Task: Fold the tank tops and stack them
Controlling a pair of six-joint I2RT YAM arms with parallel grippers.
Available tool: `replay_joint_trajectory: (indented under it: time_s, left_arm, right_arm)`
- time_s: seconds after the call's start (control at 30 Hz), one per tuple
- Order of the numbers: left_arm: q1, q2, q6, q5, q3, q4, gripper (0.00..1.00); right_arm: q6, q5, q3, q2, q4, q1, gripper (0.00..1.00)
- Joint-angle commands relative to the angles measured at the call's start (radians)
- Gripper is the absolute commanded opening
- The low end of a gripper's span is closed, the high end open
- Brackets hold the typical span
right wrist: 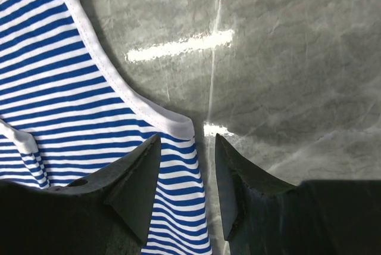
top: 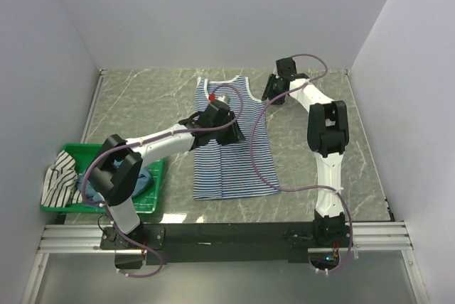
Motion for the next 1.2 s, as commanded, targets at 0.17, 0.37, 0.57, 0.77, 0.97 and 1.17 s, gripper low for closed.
replay_joint_trajectory:
  time_s: [0.17,0.37,0.57,0.77,0.97,1.17]
  left_arm:
    - [-0.063,-0.042,-0.01,0.035,-0.052,0.06,0.35]
    - [-0.134,-0.026,-0.007,0.064,-0.079,0.082,0.37]
    - [-0.193,-0.025,-0.003,0.067,-0.086,0.073,0.38]
    - [-0.227,-0.017,-0.003,0.064,-0.098,0.079,0.41]
    - [-0.279,0.07,0.01,0.053,-0.026,0.083,0.5]
    - [-0.367,0.188,0.005,-0.048,0.123,-0.027,0.47]
  right_arm:
    - [-0.013,-0.02,-0.035,-0.003,0.037,0.015,0.42]
    - [-0.002,0.012,-0.076,-0.013,0.047,0.013,0.06]
    - [0.015,0.06,-0.254,-0.131,0.114,0.004,0.0]
    - [0.058,0.049,-0.461,-0.259,0.194,0.002,0.0]
    - [0.067,0.023,-0.539,-0.346,0.225,-0.025,0.11]
    - [0.072,0.015,-0.529,-0.43,0.191,-0.087,0.31]
